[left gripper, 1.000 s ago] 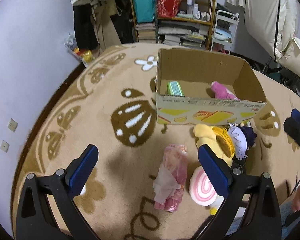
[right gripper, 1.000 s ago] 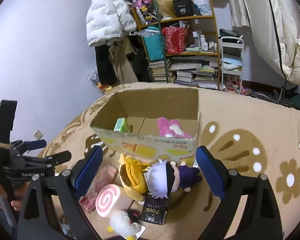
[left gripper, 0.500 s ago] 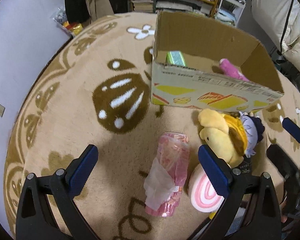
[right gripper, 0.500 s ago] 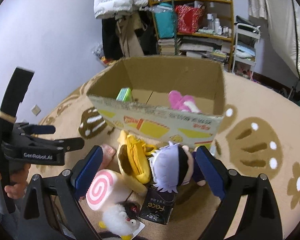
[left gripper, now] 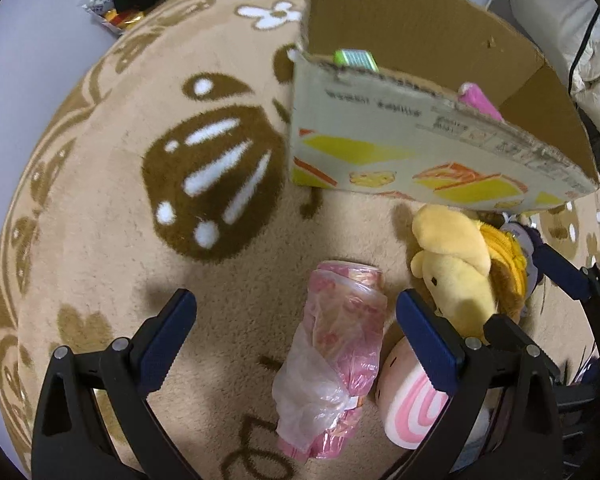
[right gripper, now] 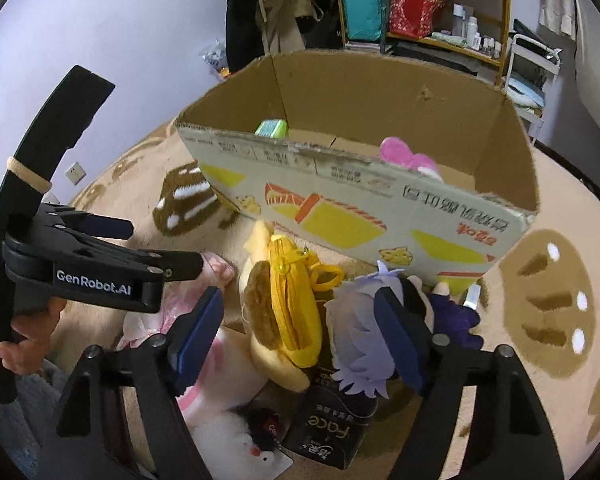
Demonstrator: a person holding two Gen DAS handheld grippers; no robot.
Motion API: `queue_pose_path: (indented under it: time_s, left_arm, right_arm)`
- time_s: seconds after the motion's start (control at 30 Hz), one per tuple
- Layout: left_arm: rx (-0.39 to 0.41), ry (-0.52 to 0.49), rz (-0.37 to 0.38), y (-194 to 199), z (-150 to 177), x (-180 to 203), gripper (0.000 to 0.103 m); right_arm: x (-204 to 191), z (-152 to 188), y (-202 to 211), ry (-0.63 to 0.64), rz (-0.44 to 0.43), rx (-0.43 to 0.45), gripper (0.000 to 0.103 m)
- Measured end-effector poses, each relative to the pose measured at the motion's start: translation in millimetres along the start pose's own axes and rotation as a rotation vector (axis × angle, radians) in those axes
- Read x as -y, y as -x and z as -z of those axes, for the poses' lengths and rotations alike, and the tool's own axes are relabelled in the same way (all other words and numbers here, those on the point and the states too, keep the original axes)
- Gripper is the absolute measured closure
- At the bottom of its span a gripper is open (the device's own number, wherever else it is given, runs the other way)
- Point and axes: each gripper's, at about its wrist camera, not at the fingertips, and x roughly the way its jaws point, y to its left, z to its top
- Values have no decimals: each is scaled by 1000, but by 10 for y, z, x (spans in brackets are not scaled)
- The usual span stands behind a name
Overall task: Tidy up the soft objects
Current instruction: 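Grasp the pink tissue roll with the left tool while the right tool grasps the yellow dog plush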
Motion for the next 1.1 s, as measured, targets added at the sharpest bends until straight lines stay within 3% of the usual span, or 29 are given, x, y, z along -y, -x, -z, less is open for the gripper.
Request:
queue_pose_path:
  time_s: [0.07,0.23,0.33,0.43,0.53,0.63,0.77,0.97,1.1]
  left_arm:
    - [-13,-13,-5,-56,-9,37,4]
    - [-52,-12,2,-181,-19,52,5]
    - [-76,-4,9,-267,-33,21,17]
    - [-98,23,56,-306,-38,-10,29]
    - [-96,32,62,-298,-46,-18,43]
    - [-95,49,81,-290,-49,-29,60]
    - [-81,75,102,-248,-54,-95,63]
    - [-23,72,116,-71,-32,-173,79]
    - [11,76,111,52,68,-242,83]
  right_arm:
    - [-3,-3,-43,5,-6,-16,32]
    - [-43,4,-93,27,-15,-26,39]
    - [-60,12,-134,33,-24,-43,52]
    - [-25,16,-124,14,-44,-45,54]
    - [-32,15,-128,14,-76,-52,68]
    - [-78,20,-128,33,-73,-50,70]
    - [-53,20,-119,16,-83,-46,73]
    - [-40,16,-55,8,-71,-22,74]
    - [-10,10,29,-6,-70,3,74]
